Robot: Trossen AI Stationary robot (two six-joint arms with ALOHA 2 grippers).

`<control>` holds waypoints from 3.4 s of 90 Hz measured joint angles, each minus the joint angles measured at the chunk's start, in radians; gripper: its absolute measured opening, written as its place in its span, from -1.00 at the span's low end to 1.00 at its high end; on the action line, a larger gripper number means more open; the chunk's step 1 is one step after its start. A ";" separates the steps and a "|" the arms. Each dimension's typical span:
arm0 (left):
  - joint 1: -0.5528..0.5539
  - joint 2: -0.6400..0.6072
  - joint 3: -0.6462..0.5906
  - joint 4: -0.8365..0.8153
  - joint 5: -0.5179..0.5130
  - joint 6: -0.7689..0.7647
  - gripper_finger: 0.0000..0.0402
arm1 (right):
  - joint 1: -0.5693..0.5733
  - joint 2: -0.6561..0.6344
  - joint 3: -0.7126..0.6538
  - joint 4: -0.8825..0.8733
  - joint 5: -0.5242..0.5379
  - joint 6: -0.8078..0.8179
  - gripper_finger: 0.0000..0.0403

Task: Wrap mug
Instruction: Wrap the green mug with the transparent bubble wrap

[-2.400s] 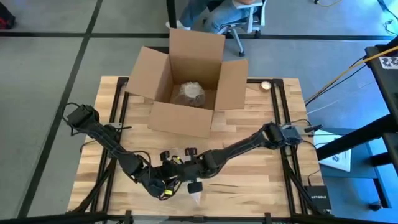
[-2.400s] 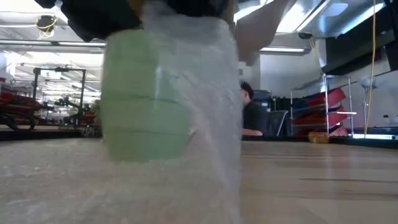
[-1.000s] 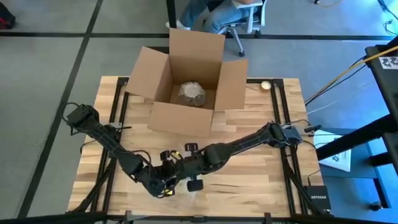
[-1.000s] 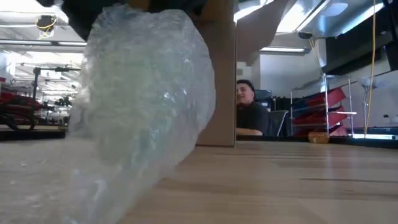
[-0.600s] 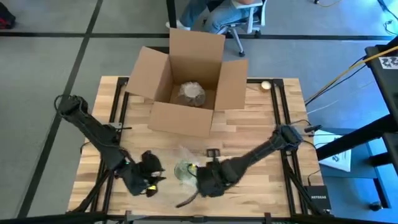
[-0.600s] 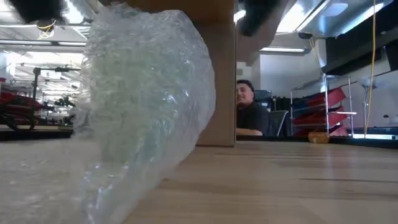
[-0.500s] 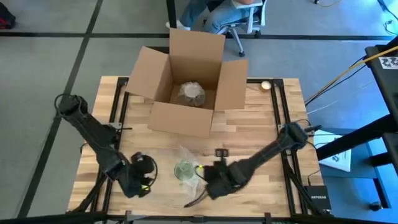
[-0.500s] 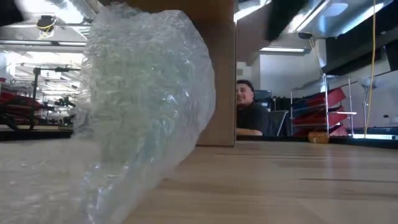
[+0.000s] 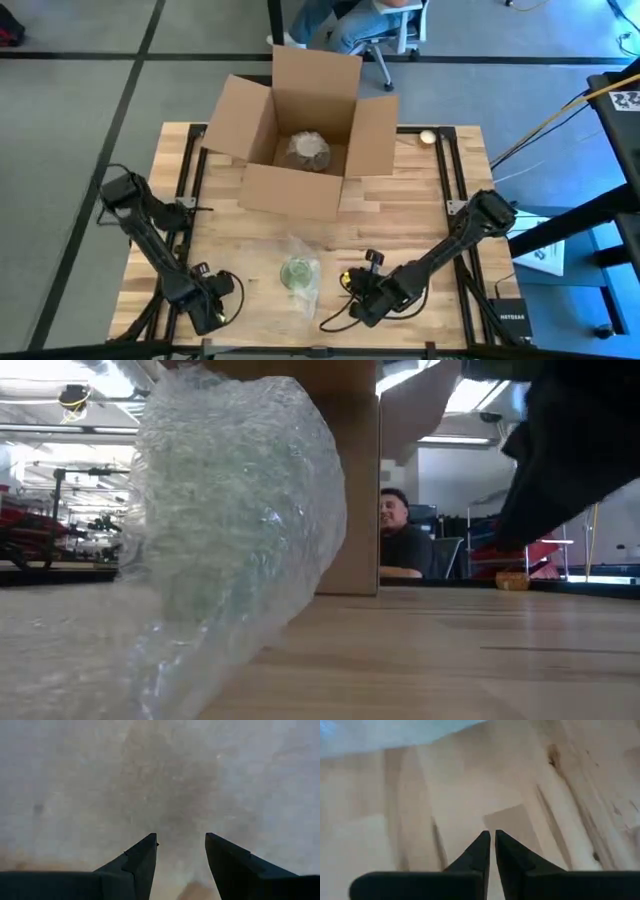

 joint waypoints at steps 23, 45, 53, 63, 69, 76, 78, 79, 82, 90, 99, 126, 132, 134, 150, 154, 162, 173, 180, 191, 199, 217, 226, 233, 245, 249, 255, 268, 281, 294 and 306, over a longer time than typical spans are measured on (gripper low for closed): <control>0.004 0.053 -0.007 0.055 -0.025 0.020 -0.77 | 0.000 -0.001 0.001 0.056 0.052 -0.054 -0.93; 0.004 -0.053 0.011 0.052 -0.192 -0.010 -1.00 | -0.030 -0.001 0.002 0.228 0.032 -0.254 -0.93; 0.005 -0.085 0.032 0.060 -0.262 -0.001 -1.00 | -0.056 -0.001 0.002 0.246 0.009 -0.284 -0.93; 0.019 -0.110 0.060 0.051 -0.343 0.045 -1.00 | -0.077 0.000 0.002 0.246 -0.007 -0.286 -0.93; 0.035 -0.121 0.085 0.041 -0.381 0.083 -1.00 | -0.088 0.000 0.002 0.259 -0.014 -0.287 -0.93; 0.058 -0.121 0.115 0.036 -0.400 0.144 -1.00 | -0.088 0.000 0.002 0.264 -0.014 -0.289 -0.93; 0.064 -0.121 0.125 0.035 -0.406 0.164 -1.00 | -0.088 0.000 0.002 0.267 -0.014 -0.289 -0.93; 0.069 -0.121 0.130 0.036 -0.409 0.173 -1.00 | -0.088 0.000 0.002 0.269 -0.014 -0.289 -0.93; 0.081 -0.121 0.147 0.038 -0.418 0.206 -1.00 | -0.092 0.000 0.002 0.271 -0.014 -0.289 -0.93; 0.111 -0.122 0.182 0.054 -0.450 0.294 -1.00 | -0.091 0.000 0.002 0.271 -0.022 -0.289 -0.93; 0.152 -0.122 0.208 0.105 -0.496 0.416 -1.00 | -0.092 0.008 0.002 0.290 -0.026 -0.290 -0.93; 0.305 -0.122 0.212 0.360 -0.512 0.792 -1.00 | -0.117 0.027 0.002 0.398 -0.048 -0.368 -0.93; 0.334 -0.122 0.212 0.400 -0.507 0.853 -1.00 | -0.126 0.028 0.002 0.424 -0.050 -0.389 -0.93; 0.344 -0.122 0.212 0.408 -0.504 0.871 -1.00 | -0.128 0.029 0.002 0.431 -0.054 -0.391 -0.93; 0.419 -0.082 0.212 0.401 -0.454 0.929 -1.00 | -0.139 0.036 0.001 0.454 -0.068 -0.406 -0.93; 0.436 -0.061 0.212 0.399 -0.433 0.933 -1.00 | -0.138 0.036 0.002 0.451 -0.071 -0.413 -0.93; 0.457 -0.018 0.212 0.397 -0.410 0.936 -1.00 | -0.138 0.026 0.001 0.409 -0.076 -0.427 -0.93; 0.468 0.025 0.212 0.400 -0.388 0.922 -1.00 | -0.138 -0.022 0.047 0.293 -0.086 -0.443 -0.93; 0.472 0.044 0.212 0.403 -0.377 0.915 -1.00 | -0.138 -0.050 0.081 0.238 -0.085 -0.459 -0.93; 0.473 0.051 0.212 0.419 -0.376 0.914 -1.00 | -0.138 -0.056 0.116 0.286 -0.085 -0.531 -0.93; 0.473 0.052 0.212 0.425 -0.376 0.916 -1.00 | -0.146 -0.043 0.123 0.346 -0.085 -0.568 -0.93; 0.473 0.052 0.212 0.433 -0.376 0.921 -1.00 | -0.178 0.032 0.119 0.428 -0.118 -0.582 -0.93; 0.473 0.052 0.212 0.435 -0.376 0.921 -1.00 | -0.200 0.066 0.121 0.481 -0.145 -0.601 -0.93; 0.472 0.049 0.211 0.425 -0.373 0.924 -1.00 | -0.218 0.084 0.121 0.499 -0.182 -0.602 -0.93; 0.471 0.030 0.234 0.376 -0.365 0.947 -1.00 | -0.224 0.089 0.123 0.499 -0.202 -0.602 -0.93; 0.468 0.023 0.246 0.354 -0.362 0.957 -1.00 | -0.224 0.089 0.123 0.500 -0.199 -0.602 -0.93; 0.465 0.004 0.262 0.317 -0.364 0.966 -1.00 | -0.223 0.088 0.123 0.502 -0.201 -0.602 -0.93; 0.467 -0.044 0.285 0.292 -0.384 0.965 -1.00 | -0.224 0.089 0.122 0.492 -0.201 -0.600 -0.93; 0.467 -0.056 0.281 0.262 -0.337 0.967 -1.00 | -0.224 0.091 0.120 0.489 -0.200 -0.600 -0.93; 0.449 -0.117 0.301 0.211 -0.316 0.940 -1.00 | -0.225 0.091 0.120 0.490 -0.199 -0.600 -0.93; 0.391 -0.164 0.302 0.125 -0.323 0.855 -1.00 | -0.224 0.091 0.120 0.491 -0.198 -0.600 -0.93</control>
